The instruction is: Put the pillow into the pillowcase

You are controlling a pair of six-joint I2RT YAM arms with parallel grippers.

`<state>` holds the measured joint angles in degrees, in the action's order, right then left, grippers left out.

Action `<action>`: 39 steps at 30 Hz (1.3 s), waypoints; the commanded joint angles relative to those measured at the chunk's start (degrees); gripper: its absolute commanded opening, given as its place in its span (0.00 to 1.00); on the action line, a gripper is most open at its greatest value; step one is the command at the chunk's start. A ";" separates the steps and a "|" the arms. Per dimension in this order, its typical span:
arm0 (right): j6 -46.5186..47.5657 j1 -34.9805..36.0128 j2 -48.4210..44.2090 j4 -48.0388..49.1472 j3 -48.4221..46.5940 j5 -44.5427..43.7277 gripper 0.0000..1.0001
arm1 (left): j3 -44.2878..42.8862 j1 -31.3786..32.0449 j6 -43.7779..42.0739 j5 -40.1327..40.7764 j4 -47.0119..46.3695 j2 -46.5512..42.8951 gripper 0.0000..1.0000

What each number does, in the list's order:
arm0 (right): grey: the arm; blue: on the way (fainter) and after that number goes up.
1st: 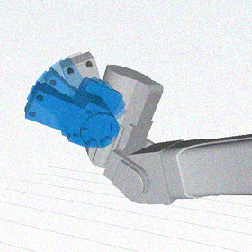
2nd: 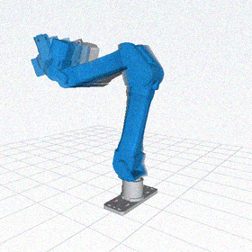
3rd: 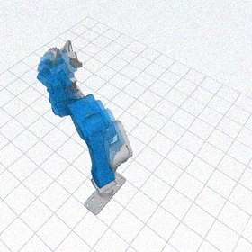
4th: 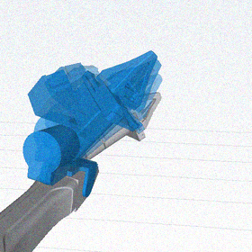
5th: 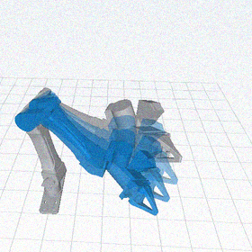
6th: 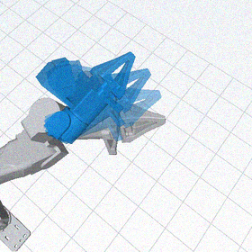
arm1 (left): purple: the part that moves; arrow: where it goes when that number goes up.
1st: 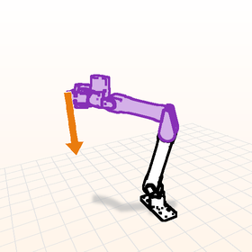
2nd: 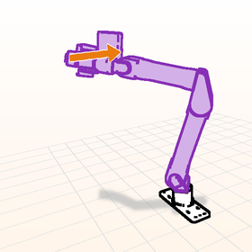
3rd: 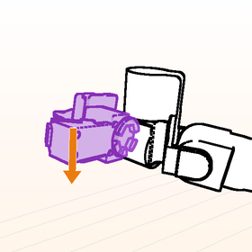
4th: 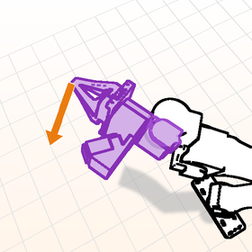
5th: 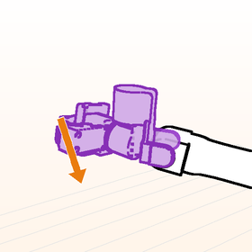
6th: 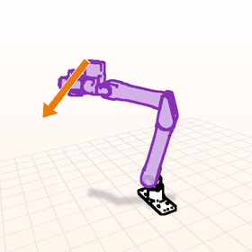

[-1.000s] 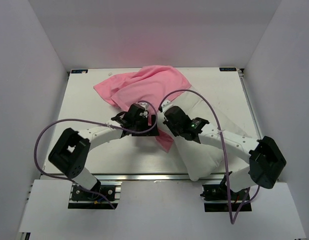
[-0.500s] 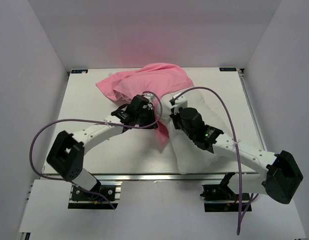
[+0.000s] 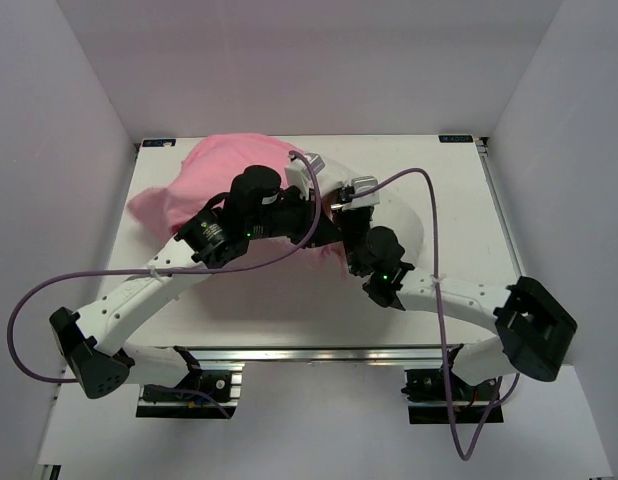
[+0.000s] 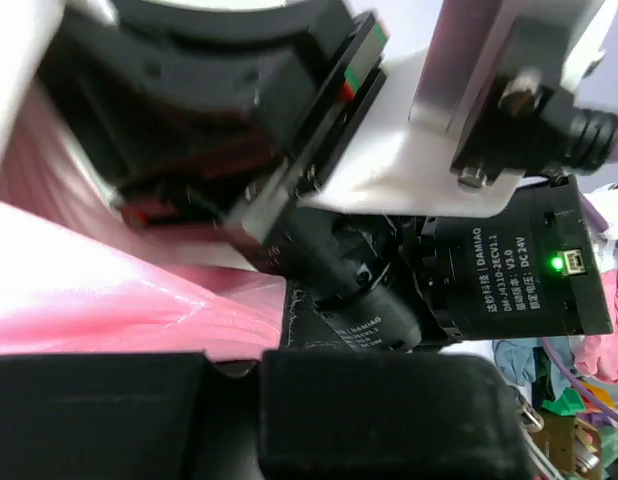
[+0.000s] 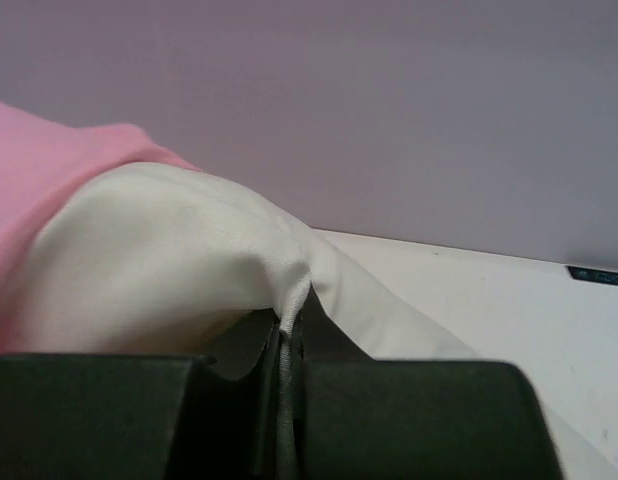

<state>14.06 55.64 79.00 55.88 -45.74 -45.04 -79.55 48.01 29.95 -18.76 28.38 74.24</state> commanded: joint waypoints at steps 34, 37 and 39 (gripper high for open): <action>-31.63 2.20 -37.16 -60.92 11.73 25.39 0.89 | -16.76 1.56 -5.06 35.62 27.86 7.30 0.98; -38.31 0.09 -35.77 -74.09 4.36 18.43 0.89 | -25.37 1.39 -10.77 38.10 29.97 17.32 0.98; -41.04 -2.62 -34.19 -79.50 -0.29 16.39 0.89 | -30.81 1.39 -12.81 38.54 31.99 23.65 0.96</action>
<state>-19.90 55.77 43.59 -10.44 -39.77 -21.58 -104.77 49.30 23.31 14.55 54.52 92.68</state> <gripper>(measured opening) 0.894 0.966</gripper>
